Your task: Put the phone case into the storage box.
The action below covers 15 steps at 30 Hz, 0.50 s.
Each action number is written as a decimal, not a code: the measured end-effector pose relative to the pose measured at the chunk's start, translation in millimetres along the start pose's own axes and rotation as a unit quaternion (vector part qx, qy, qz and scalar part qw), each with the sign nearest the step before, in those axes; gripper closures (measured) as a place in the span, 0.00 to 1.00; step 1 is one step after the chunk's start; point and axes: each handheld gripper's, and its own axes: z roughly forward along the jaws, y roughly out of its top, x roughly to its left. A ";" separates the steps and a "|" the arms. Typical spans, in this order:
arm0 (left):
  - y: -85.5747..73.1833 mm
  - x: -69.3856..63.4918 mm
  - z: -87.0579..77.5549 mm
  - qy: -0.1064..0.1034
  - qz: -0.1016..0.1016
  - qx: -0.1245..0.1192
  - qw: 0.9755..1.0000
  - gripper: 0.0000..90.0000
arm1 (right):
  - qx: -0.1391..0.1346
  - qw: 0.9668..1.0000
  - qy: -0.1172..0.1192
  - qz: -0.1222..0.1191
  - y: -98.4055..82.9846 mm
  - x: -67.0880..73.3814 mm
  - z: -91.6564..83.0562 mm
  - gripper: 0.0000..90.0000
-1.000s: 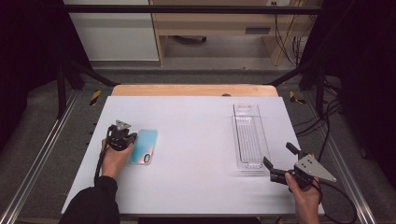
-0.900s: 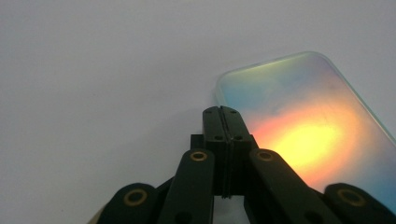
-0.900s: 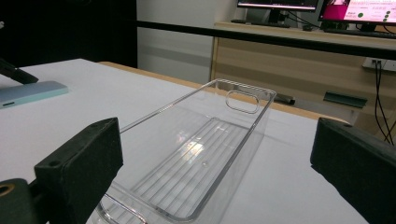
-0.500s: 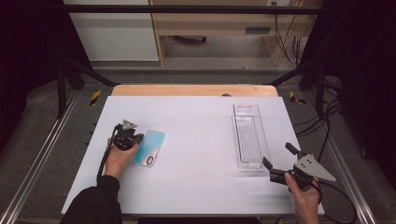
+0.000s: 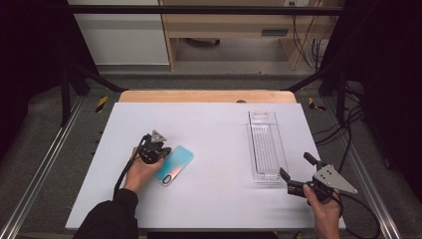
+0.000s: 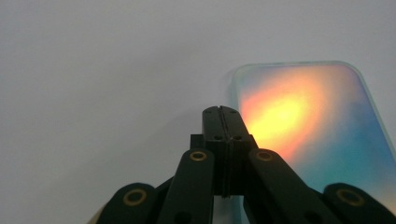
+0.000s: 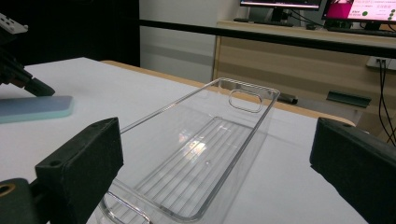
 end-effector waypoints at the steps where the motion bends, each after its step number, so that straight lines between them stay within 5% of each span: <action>1: 1.1 -3.7 0.6 -0.004 0.005 0.001 1.000 1.00 | -0.001 1.000 0.000 0.000 0.0 0.1 0.0 0.03; 15: 9.0 -53.3 3.3 -0.047 0.077 0.007 0.996 1.00 | 0.001 1.000 0.001 -0.001 0.2 0.9 0.0 0.03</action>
